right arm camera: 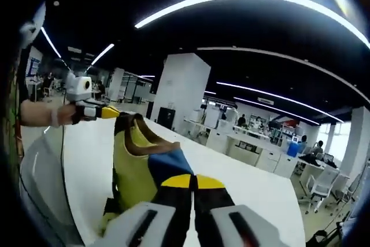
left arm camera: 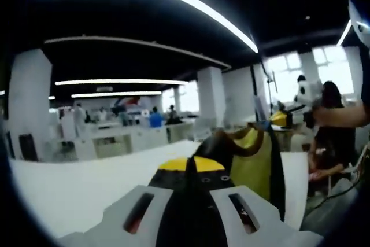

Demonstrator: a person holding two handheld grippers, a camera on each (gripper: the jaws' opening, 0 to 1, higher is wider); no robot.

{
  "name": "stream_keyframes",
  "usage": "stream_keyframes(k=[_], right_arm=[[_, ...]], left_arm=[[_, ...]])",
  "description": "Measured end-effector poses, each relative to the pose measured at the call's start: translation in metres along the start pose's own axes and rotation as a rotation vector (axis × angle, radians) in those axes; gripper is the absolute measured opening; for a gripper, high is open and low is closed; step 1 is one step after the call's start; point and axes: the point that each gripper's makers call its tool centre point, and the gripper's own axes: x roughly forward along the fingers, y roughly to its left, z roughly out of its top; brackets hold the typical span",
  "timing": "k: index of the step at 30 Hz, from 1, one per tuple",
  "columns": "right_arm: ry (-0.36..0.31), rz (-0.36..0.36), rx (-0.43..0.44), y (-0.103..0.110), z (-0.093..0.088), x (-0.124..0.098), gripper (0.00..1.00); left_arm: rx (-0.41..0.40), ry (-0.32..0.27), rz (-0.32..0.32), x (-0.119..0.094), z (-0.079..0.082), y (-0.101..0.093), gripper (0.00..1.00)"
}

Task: Fold the garment on the visible template until the final outline fits inside the template.

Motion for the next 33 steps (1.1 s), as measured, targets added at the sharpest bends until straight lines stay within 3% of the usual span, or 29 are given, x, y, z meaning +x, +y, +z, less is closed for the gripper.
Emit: stream_keyframes(k=[3,10,12,16,18,19,20,21,25,28,31,32,33], right_arm=[[-0.057,0.028,0.002,0.006,0.031,-0.013,0.00],[-0.130,0.049,-0.038,0.007,0.078,-0.031,0.00],[-0.135,0.052,-0.040,0.005,0.084,-0.032,0.00],[-0.156,0.058,-0.038,-0.003,0.086,-0.026,0.00],[-0.116,0.051,-0.019,-0.016,0.065,-0.011,0.00],[-0.077,0.043,0.007,-0.021,0.051,-0.004,0.00],[-0.049,0.036,0.022,-0.025,0.040,0.002,0.00],[-0.029,0.049,0.012,-0.027,0.024,0.013,0.00],[0.107,0.057,0.095,-0.035,-0.040,0.048,0.00],[0.188,0.069,0.115,-0.034,-0.079,0.069,0.00],[0.251,0.086,0.140,-0.034,-0.111,0.089,0.00],[0.263,0.091,0.140,-0.035,-0.119,0.095,0.00],[0.290,0.092,0.150,-0.037,-0.132,0.103,0.00]], left_arm=[[0.031,-0.069,0.010,-0.008,0.033,0.000,0.00],[0.027,-0.187,0.008,-0.020,0.085,0.000,0.00],[0.028,-0.203,0.006,-0.020,0.093,0.001,0.00],[0.051,-0.202,0.006,-0.016,0.093,0.004,0.00],[0.048,-0.192,0.009,-0.005,0.081,0.013,0.00],[0.012,-0.134,0.004,0.004,0.062,0.018,0.00],[0.018,-0.129,0.000,0.009,0.054,0.020,0.00],[-0.012,-0.078,0.001,0.017,0.033,0.024,0.00],[-0.081,0.010,0.006,0.041,-0.023,0.038,0.00],[-0.102,0.113,0.029,0.058,-0.076,0.053,0.00],[-0.093,0.187,0.030,0.072,-0.114,0.060,0.00],[-0.128,0.214,0.031,0.078,-0.129,0.063,0.00],[-0.122,0.213,0.030,0.081,-0.132,0.064,0.00]])
